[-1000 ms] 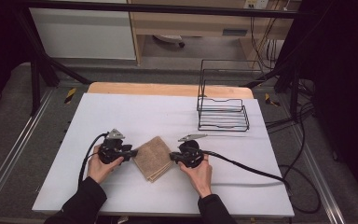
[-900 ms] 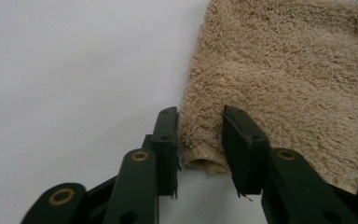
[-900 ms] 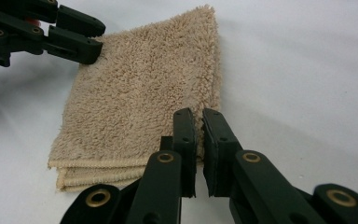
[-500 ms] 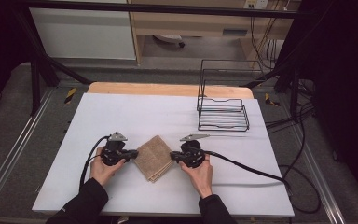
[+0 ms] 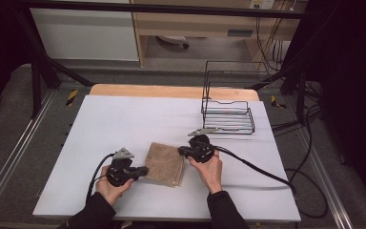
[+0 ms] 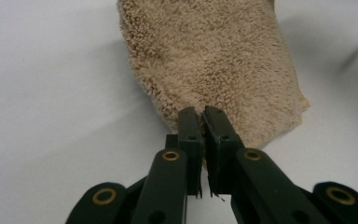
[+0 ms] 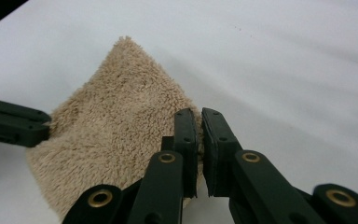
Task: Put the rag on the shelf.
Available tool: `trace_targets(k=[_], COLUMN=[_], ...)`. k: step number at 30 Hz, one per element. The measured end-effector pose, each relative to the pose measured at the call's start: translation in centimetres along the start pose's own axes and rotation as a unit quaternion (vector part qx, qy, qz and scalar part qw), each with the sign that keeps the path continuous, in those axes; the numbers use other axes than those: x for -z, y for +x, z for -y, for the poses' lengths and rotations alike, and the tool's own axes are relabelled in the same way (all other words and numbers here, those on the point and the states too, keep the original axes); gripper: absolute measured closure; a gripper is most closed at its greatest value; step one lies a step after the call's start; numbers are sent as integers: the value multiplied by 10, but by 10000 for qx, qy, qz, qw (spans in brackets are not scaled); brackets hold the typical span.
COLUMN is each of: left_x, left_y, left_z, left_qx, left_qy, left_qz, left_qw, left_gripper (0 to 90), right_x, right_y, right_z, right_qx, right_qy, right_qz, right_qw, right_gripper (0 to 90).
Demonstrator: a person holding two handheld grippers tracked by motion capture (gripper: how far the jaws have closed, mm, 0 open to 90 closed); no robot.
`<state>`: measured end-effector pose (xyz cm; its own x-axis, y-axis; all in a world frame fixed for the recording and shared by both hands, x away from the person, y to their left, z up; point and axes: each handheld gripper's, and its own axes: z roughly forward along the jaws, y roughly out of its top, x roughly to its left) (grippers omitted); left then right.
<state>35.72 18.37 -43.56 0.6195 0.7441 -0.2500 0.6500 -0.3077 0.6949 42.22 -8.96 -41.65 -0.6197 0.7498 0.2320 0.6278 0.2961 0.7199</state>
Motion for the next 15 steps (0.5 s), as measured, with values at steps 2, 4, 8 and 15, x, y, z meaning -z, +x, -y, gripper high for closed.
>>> trace_targets(k=[2,4,8,15], left_x=[-1,-3,-5,0], left_y=[-3,-5,-5,2], left_z=[2,4,4,-3], left_qx=[-16,-76,-282,-568], left_qy=[-15,-5,24,-88], left_qz=[-100,-178,-260,-237], left_qw=[9999,9998,9993,9981], left_gripper=[849,838,781,601], right_x=[-8,-16,-27,-19], right_y=[-2,-3,-6,-7], right_z=[2,6,11,10], right_qx=[154,316,433,411], right_qy=[-33,-31,-38,-220], right_qz=[10,61,159,67], right_qw=[9999,9995,9989,9989], right_gripper=[849,845,823,667])
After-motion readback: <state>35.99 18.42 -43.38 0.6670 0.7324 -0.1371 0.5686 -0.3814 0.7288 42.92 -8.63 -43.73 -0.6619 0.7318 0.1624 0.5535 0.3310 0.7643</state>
